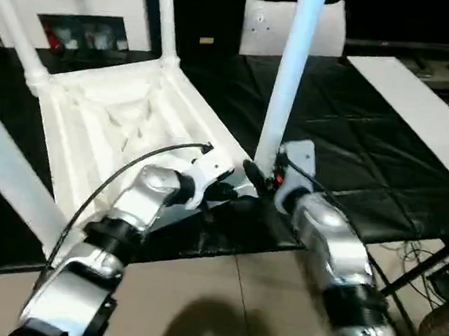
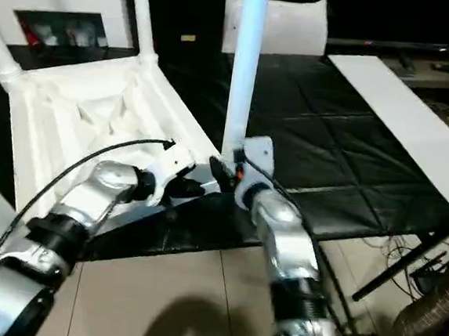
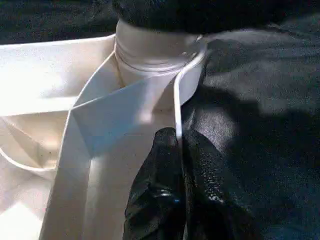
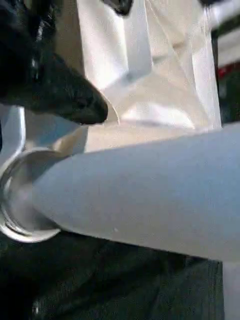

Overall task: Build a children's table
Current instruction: Rotate leg to tighten

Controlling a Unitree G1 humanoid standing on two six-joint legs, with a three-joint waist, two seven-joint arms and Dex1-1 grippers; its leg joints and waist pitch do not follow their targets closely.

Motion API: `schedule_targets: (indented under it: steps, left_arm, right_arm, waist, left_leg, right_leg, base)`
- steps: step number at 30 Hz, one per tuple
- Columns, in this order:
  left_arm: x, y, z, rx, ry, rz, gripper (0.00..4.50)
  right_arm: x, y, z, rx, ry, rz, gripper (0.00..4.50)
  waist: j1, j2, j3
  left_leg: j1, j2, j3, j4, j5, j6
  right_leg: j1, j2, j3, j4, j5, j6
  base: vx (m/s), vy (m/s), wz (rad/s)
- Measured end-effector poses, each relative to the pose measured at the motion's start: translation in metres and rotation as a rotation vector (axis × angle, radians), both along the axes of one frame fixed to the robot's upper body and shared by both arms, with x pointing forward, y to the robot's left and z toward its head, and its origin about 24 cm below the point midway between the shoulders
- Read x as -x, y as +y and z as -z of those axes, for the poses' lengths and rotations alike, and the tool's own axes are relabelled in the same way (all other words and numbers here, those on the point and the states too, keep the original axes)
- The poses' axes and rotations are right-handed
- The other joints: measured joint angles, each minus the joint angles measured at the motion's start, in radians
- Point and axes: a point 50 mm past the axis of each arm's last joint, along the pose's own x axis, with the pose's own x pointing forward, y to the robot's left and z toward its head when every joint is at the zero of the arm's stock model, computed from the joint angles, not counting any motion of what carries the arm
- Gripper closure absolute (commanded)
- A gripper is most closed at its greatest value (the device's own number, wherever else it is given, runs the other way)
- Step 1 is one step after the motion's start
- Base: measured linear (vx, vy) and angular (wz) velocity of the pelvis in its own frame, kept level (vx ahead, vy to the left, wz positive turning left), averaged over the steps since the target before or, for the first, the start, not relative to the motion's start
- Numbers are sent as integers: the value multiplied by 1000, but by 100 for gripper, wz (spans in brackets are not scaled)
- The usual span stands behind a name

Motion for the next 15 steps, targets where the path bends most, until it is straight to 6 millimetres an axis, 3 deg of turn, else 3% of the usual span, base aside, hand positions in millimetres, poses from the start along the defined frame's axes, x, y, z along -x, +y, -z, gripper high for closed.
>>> schedule_targets:
  steps: [5, 9, 15]
  left_arm:
    - [10, 22, 0, -46, -21, 187, 450]
    - [16, 29, -1, -80, -27, 328, 450]
    - [24, 39, -2, -85, 30, 471, 450]
  right_arm:
    - [17, -22, 8, -7, 32, -171, 38]
    - [22, -30, -3, 13, -8, -315, 7]
    - [31, -43, -7, 63, 7, -536, 3]
  waist:
    - [28, 0, 0]
    - [54, 0, 0]
    - [63, 0, 0]
  left_leg:
    - [1, 1, 1, -3, 0, -1]
    - [3, 0, 2, 1, -1, -6]
    - [3, 0, 9, 2, -1, -6]
  right_leg:
    - [0, 1, -1, 0, -5, 4]
    - [1, 0, 2, 0, -4, 4]
    - [2, -1, 10, 0, -3, 2]
  base:
    - [0, 0, 0]
    - [0, 0, 0]
    - [0, 0, 0]
